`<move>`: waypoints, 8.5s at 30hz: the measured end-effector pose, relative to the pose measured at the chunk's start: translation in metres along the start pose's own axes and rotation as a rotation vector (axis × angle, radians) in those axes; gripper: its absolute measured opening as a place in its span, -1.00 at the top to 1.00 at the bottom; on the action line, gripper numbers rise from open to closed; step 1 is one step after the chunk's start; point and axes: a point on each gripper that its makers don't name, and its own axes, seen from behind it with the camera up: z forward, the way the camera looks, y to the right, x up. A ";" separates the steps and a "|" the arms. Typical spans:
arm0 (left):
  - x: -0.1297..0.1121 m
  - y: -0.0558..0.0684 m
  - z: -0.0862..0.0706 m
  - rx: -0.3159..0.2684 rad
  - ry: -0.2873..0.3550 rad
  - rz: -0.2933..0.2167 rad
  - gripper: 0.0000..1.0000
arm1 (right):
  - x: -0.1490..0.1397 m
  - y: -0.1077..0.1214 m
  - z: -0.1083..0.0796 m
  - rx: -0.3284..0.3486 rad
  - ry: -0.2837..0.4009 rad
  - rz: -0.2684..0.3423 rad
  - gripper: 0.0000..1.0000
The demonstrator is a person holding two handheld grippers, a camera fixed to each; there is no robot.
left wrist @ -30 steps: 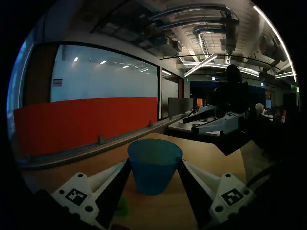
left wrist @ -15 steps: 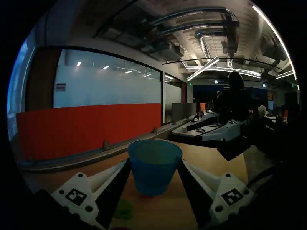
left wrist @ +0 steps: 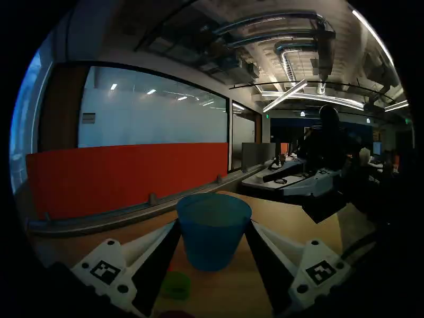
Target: Pour water
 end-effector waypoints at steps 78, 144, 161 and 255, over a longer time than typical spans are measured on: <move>0.013 -0.069 -0.078 0.201 0.003 0.047 -0.69 | -0.105 -0.072 0.107 0.302 -0.272 -0.065 -0.99; -0.015 -0.099 -0.094 0.243 -0.026 0.040 -0.69 | -0.181 -0.127 0.259 0.333 -0.410 -0.105 -0.78; -0.015 -0.098 -0.094 0.242 -0.028 0.040 -0.70 | -0.156 -0.126 0.234 0.353 -0.334 -0.094 -0.77; 0.010 -0.052 -0.048 0.183 -0.045 0.365 -0.69 | -0.081 -0.132 0.089 0.374 0.053 0.003 -0.81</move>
